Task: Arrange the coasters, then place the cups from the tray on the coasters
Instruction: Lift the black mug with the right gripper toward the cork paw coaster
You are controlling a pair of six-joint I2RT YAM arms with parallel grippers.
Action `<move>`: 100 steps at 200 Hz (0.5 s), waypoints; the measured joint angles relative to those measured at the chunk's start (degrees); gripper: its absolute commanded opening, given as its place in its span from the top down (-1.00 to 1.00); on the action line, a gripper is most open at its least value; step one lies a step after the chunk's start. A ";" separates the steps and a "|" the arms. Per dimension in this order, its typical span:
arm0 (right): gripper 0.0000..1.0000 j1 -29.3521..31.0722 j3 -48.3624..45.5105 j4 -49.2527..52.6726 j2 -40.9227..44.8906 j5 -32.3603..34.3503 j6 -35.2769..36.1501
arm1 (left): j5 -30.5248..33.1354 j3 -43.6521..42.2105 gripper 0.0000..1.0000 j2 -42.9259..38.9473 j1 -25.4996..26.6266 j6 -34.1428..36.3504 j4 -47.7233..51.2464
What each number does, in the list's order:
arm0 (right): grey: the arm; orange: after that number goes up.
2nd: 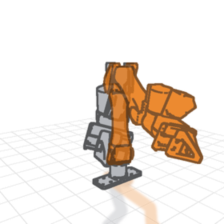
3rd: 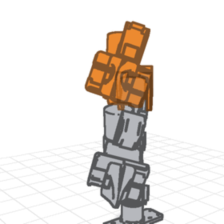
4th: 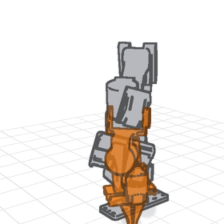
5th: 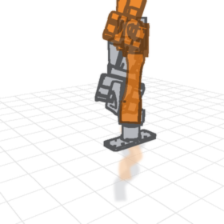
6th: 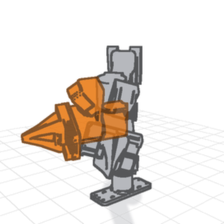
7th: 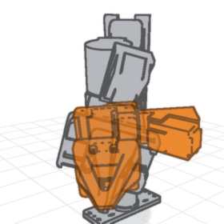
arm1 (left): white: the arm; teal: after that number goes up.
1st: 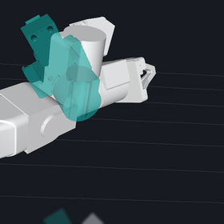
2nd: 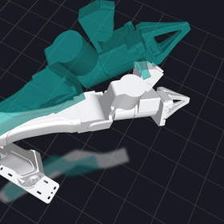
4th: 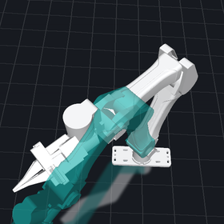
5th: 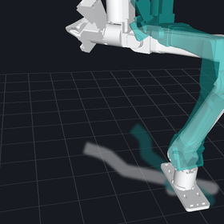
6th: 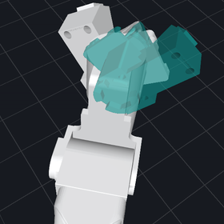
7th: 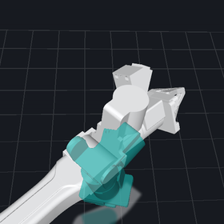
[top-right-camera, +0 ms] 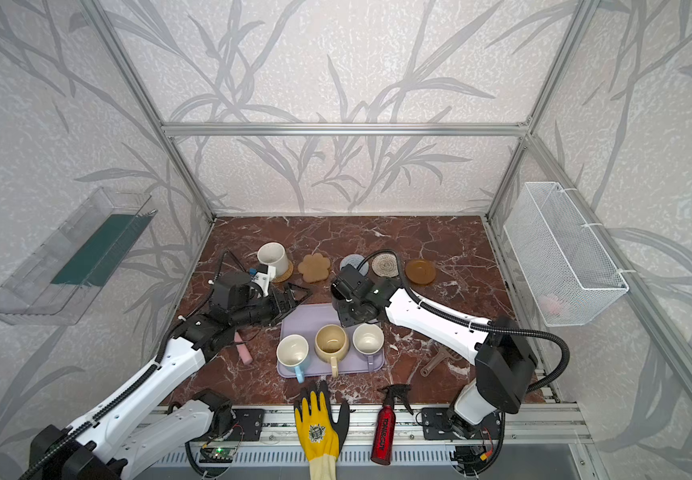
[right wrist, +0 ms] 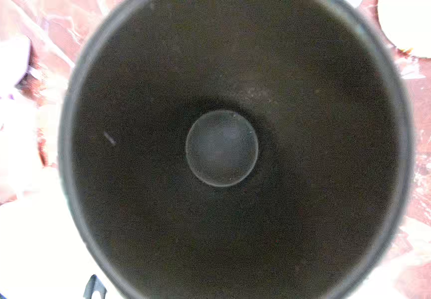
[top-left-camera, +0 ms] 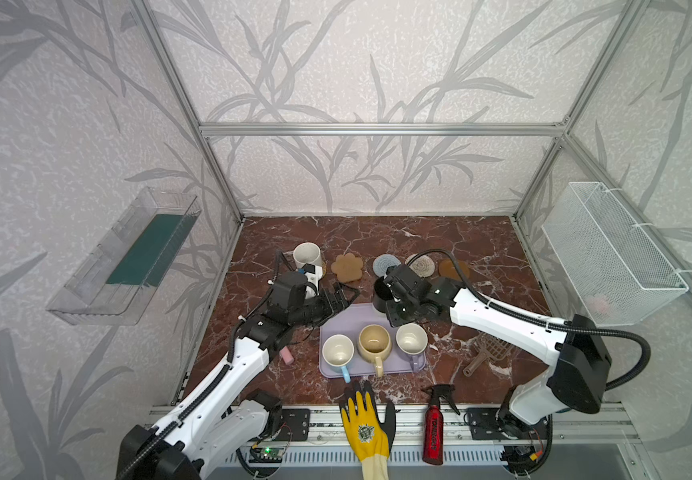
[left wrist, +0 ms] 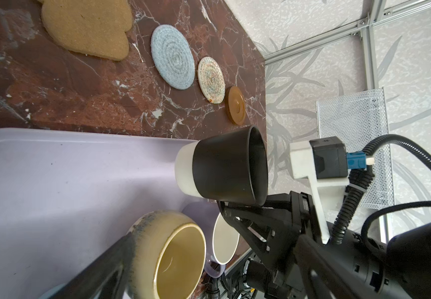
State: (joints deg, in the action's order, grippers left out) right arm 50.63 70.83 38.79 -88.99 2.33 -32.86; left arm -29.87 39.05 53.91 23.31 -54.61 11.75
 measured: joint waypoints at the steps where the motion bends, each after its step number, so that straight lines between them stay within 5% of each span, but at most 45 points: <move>1: 1.00 0.00 0.02 0.02 0.07 -0.02 -0.09 | -0.02 0.00 -0.98 -0.02 0.00 -0.04 -0.02; 100: 1.00 1.84 11.72 4.07 -1.86 2.36 -10.49 | -2.40 4.07 -0.98 -1.22 -1.22 -5.01 0.24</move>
State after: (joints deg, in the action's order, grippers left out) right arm 52.47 82.54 42.85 -90.85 4.69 -43.35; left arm -32.27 43.11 52.69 22.09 -59.61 11.99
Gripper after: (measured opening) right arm 0.174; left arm 0.992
